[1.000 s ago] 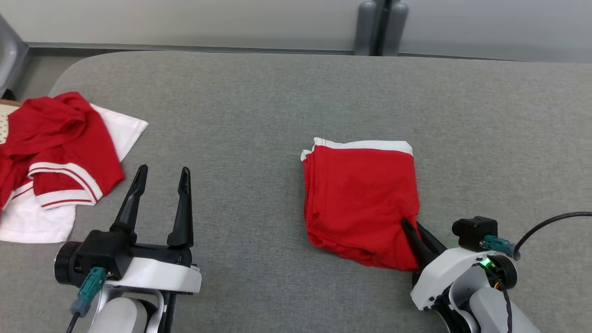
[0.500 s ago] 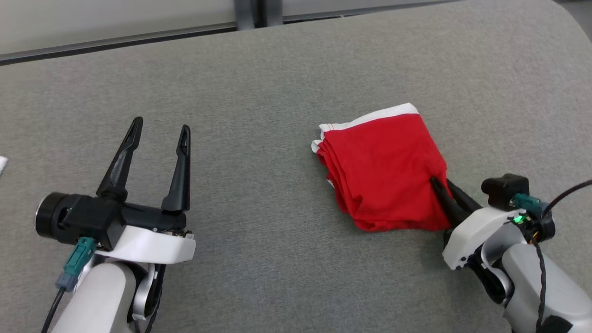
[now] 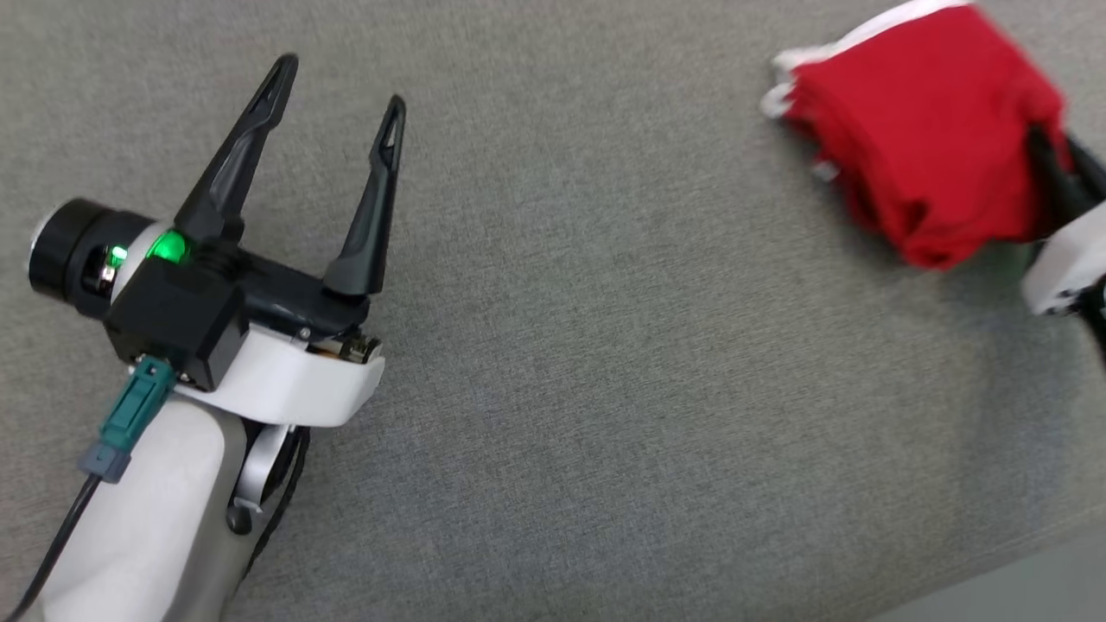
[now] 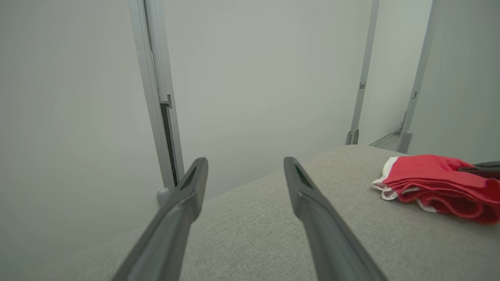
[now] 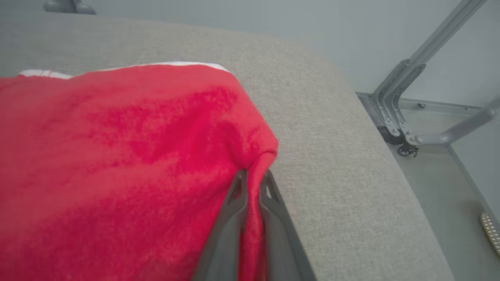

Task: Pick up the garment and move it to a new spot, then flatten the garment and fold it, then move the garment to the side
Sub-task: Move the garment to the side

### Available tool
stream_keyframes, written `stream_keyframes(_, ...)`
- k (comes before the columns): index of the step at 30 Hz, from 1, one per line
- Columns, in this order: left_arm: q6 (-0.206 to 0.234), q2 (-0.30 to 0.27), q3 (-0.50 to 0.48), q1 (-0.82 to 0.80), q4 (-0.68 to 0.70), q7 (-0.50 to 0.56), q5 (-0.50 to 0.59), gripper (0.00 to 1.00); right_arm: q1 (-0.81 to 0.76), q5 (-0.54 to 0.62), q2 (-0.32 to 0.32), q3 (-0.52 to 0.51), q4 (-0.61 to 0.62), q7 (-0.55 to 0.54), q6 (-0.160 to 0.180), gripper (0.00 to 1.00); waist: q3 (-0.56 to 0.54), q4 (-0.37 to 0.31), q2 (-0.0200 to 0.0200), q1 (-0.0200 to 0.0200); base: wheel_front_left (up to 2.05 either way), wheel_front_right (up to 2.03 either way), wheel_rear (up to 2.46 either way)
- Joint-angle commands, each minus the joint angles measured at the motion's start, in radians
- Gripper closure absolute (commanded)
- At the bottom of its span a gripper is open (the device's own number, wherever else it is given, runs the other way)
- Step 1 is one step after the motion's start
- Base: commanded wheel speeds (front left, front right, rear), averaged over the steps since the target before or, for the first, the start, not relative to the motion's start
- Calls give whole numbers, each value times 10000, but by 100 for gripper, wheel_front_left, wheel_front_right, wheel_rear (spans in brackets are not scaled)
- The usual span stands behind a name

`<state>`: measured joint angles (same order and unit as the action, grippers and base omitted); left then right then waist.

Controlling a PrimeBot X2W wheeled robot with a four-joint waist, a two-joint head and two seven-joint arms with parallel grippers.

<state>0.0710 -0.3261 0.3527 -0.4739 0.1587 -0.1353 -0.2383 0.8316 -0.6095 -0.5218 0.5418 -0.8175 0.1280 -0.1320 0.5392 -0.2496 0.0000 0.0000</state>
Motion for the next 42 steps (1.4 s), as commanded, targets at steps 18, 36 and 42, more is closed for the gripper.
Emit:
stream_keyframes(18,-274,-367,377,-1580,1349,467,705,0,2374,-1130,-1564,-1616,-2915,406,23,9,2694,416,0,0,0,0,0)
stream_keyframes(36,59,-446,452,-56,485,238,200,0,234,-1534,-620,-2321,-2052,1376,23,0,275,-453,0,0,0,0,0)
stream_keyframes(42,462,-418,224,1017,244,110,-179,0,-1587,-296,234,-3591,238,1375,23,0,-928,-573,0,0,0,0,0)
